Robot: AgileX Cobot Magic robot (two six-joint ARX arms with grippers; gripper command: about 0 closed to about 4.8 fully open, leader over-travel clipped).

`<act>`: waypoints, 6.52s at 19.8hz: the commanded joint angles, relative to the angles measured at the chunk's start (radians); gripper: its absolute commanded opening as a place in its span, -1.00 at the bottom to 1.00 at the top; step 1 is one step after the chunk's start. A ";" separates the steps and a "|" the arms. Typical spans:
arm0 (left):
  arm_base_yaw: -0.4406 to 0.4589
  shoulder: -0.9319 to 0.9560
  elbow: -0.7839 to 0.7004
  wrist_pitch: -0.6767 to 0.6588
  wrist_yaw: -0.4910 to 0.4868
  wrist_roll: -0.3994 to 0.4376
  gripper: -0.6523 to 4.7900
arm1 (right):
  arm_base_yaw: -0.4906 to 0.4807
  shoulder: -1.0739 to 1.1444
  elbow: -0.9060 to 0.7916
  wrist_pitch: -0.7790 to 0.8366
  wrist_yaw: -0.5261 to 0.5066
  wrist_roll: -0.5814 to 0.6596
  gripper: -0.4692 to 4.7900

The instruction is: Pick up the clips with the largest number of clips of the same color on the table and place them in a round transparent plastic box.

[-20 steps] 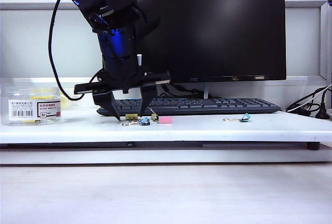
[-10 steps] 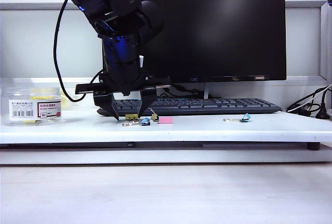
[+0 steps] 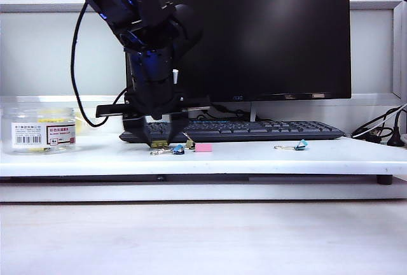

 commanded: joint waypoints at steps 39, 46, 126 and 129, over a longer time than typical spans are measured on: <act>0.059 -0.241 0.097 -0.341 -0.035 0.260 -0.58 | 0.000 0.000 0.005 0.018 -0.005 0.001 -0.84; 0.152 -0.348 0.093 -0.451 -0.035 0.375 -0.58 | 0.000 0.000 0.005 0.018 -0.007 0.001 -0.84; 0.008 -0.266 -0.029 -0.139 0.515 0.457 0.15 | 0.000 0.000 0.005 0.002 -0.031 0.001 -0.84; 0.008 -0.262 -0.029 -0.131 0.483 0.457 0.15 | 0.000 0.000 0.005 0.003 -0.030 0.001 -0.84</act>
